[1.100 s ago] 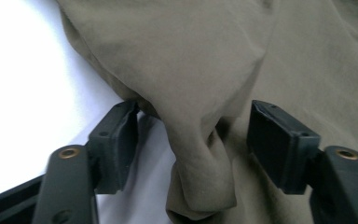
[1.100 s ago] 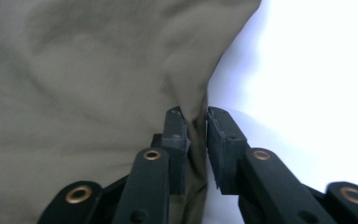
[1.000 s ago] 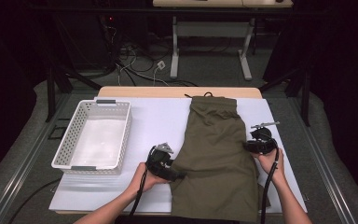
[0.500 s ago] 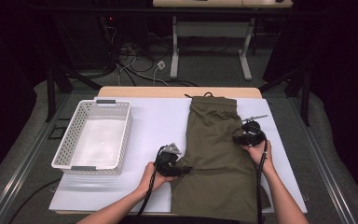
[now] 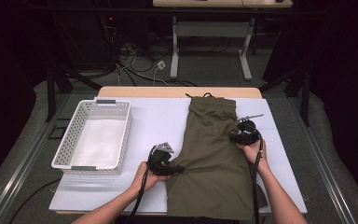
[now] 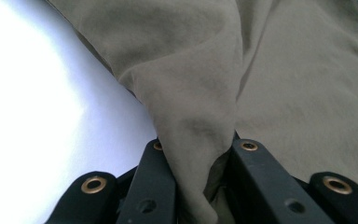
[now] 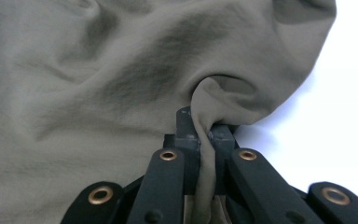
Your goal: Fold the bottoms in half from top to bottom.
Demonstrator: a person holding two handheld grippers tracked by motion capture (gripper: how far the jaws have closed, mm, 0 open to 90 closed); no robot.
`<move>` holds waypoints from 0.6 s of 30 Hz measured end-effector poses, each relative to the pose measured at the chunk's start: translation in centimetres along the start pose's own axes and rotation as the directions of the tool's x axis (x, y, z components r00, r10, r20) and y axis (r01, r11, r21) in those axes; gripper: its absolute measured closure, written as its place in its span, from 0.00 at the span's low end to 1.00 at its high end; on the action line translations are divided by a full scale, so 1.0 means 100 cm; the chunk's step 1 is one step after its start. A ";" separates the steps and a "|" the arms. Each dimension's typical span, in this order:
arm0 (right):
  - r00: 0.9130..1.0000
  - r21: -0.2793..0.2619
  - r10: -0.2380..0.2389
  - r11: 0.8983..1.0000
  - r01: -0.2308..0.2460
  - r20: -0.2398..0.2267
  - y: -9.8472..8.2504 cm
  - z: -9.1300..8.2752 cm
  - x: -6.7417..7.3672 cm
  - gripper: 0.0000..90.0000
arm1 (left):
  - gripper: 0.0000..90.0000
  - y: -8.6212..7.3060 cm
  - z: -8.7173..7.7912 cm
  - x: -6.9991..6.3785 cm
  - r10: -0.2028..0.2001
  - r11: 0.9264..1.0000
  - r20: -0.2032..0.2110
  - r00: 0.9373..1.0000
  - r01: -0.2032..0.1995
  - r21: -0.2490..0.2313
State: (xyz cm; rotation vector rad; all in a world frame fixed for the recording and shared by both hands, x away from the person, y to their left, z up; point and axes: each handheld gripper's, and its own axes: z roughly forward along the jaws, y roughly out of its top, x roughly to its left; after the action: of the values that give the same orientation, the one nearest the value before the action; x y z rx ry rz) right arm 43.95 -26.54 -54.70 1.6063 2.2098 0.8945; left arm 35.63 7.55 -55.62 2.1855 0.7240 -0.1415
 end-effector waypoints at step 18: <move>0.999 0.004 -0.023 1.000 0.024 -0.028 0.018 0.022 0.042 0.97 | 0.94 -0.025 -0.037 0.016 -0.054 0.999 -0.069 0.996 0.054 -0.003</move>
State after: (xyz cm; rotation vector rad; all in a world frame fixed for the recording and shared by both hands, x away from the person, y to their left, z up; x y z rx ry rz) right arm 45.02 -21.55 -54.75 1.5758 2.2463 0.9116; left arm 35.11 12.19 -55.36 2.1798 0.8218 -0.0940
